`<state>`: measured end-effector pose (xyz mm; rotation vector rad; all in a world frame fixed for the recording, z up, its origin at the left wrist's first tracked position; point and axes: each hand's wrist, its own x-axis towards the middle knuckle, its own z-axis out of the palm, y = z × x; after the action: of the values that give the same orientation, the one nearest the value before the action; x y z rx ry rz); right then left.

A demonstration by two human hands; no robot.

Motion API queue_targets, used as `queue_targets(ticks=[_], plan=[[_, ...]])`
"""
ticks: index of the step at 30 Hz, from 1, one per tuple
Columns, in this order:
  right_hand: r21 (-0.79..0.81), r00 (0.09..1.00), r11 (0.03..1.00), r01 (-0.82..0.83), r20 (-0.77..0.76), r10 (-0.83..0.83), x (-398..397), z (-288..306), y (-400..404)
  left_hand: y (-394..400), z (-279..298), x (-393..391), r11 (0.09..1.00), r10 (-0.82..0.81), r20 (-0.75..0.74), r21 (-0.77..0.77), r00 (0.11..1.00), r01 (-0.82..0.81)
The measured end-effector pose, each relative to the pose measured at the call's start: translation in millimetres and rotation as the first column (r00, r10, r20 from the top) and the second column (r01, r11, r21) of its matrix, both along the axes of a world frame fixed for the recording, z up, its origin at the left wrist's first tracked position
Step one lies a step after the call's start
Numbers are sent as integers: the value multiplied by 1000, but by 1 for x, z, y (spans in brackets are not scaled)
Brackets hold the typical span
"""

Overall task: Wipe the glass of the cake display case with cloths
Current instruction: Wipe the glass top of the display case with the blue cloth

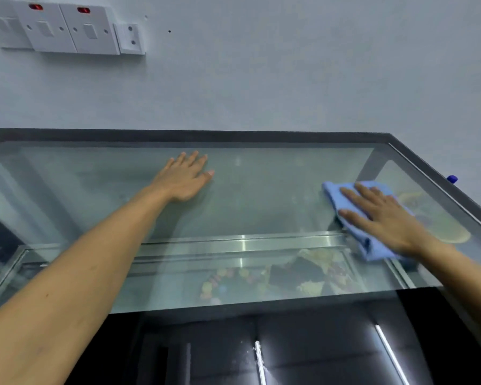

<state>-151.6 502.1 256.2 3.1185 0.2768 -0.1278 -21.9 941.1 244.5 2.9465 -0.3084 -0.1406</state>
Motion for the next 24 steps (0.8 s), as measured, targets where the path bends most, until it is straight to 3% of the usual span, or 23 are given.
queue_targets(ticks=[4, 6, 9, 12, 14, 18, 21, 24], plan=[[9, 975, 975, 221, -11, -221, 65, 4, 55, 6, -2, -16, 1000, -8, 3, 4, 1000, 8], [46, 995, 994, 97, 2, -97, 63, -1, 129, 5, -1, -19, 1000, -10, 6, 1, 1000, 10], [122, 971, 964, -235, -21, 240, -26, -9, 211, 4, 1, -20, 1000, -14, 4, -1, 1000, 14], [222, 898, 876, -429, 4, 439, -139, -5, 183, 6, 1, -25, 1000, -5, 1, 7, 1000, 5], [188, 920, 905, -381, -18, 391, -158, 2, 127, 4, 2, -33, 1000, 0, 4, 20, 1000, 0], [65, 998, 996, -66, 13, 65, -84, 1, 62, 2, 1, -54, 1000, 4, 13, 19, 1000, -5], [93, 992, 990, 108, 49, -113, -26, -5, 109, 2, -2, -66, 1000, 6, 5, 17, 1000, -6], [147, 998, 987, -67, 17, 66, -49, -13, 213, 0, -3, -71, 1000, 16, 7, 15, 1000, -16]])
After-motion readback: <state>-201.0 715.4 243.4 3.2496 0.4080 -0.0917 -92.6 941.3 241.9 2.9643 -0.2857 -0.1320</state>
